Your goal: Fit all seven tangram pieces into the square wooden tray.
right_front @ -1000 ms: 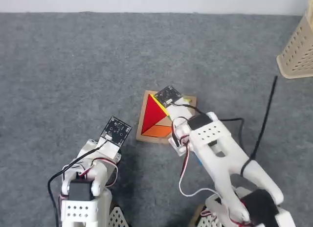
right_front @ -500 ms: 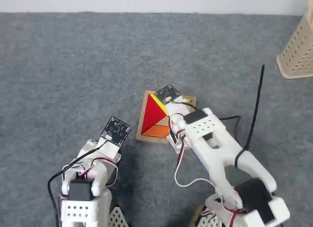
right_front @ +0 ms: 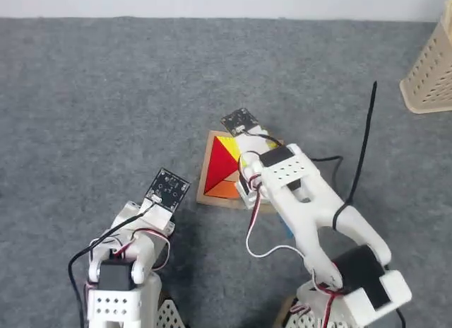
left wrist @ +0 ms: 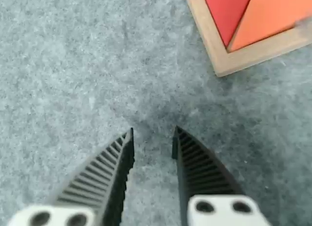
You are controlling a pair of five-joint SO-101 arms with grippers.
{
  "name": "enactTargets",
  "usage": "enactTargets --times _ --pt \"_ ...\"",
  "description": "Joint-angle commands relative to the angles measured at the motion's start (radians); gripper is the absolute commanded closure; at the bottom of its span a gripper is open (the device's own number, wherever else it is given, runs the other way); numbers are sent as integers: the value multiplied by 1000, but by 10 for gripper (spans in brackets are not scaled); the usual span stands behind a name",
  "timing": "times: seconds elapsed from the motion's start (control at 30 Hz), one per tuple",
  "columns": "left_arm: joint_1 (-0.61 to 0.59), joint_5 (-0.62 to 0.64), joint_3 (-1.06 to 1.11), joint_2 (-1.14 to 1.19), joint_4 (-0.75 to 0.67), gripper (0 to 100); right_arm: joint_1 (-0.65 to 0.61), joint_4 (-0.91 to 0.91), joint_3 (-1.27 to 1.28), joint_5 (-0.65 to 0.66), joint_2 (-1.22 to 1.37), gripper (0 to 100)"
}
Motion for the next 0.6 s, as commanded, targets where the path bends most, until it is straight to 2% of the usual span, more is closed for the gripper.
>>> enactTargets --times 0.0,0.23,0.57 --pt "-6 8 -13 -21 0 878 -16 -2 -60 -14 -12 993" --pt "-6 8 -13 -21 0 878 42 -18 -52 -41 -145 993" --pt "-6 8 -13 -21 0 878 70 -165 -9 -58 -36 993"
